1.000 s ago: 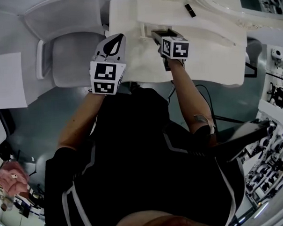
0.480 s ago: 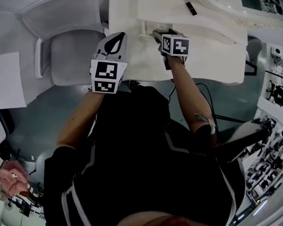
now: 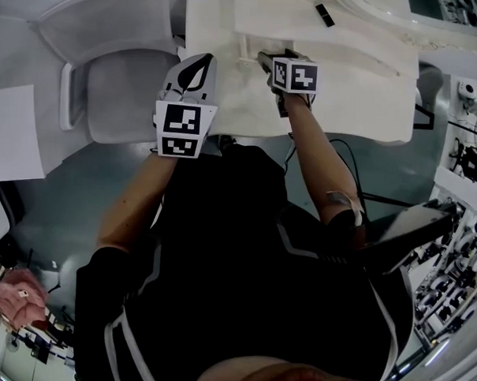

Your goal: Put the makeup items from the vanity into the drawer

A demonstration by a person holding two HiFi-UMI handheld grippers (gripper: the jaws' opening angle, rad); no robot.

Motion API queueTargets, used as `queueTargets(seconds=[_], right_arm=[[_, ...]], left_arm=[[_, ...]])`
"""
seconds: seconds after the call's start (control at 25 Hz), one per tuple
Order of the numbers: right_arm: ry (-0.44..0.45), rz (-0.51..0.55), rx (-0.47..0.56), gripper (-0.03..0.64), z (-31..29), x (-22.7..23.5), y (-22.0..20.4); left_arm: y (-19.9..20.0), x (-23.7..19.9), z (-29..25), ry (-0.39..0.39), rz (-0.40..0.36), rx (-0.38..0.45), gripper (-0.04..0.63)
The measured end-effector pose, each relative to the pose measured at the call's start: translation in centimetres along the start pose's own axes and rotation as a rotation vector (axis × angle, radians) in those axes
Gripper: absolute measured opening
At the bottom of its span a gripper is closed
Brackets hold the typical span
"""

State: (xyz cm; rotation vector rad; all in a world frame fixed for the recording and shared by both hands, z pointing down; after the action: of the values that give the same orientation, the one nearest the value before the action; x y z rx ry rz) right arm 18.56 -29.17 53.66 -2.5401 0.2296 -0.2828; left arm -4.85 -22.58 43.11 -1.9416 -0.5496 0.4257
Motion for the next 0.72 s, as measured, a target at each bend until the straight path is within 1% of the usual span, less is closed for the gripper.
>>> queueTargets(seconds=[0.4, 0.56, 0.72], right_arm=[[0.005, 0.012, 0.025, 0.33, -0.1, 0.13, -0.05], [0.024, 0.024, 0.04, 0.358, 0.03, -0.15, 0.07], [0.012, 0.026, 0.054, 0.376, 0.12, -0.14, -0.03]], left_arm=[[-0.19, -0.15, -0.04, -0.001, 0.014, -0.007, 0.005], [-0.11, -0.11, -0.04, -0.003, 0.008, -0.012, 0.005], [-0.22, -0.13, -0.08, -0.007, 0.005, -0.016, 0.005]])
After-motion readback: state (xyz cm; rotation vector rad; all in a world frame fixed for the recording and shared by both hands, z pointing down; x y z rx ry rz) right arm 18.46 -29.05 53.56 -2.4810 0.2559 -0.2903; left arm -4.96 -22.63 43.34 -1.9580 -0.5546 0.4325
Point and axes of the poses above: the fingertips, and each gripper's own axes: z backward along the fingers, x to its right, y out of its top, the point moved 9 cm from there along z, backward along the fingers, and after that the axes turned 2 degrees about -z, right-handed, at the moved point
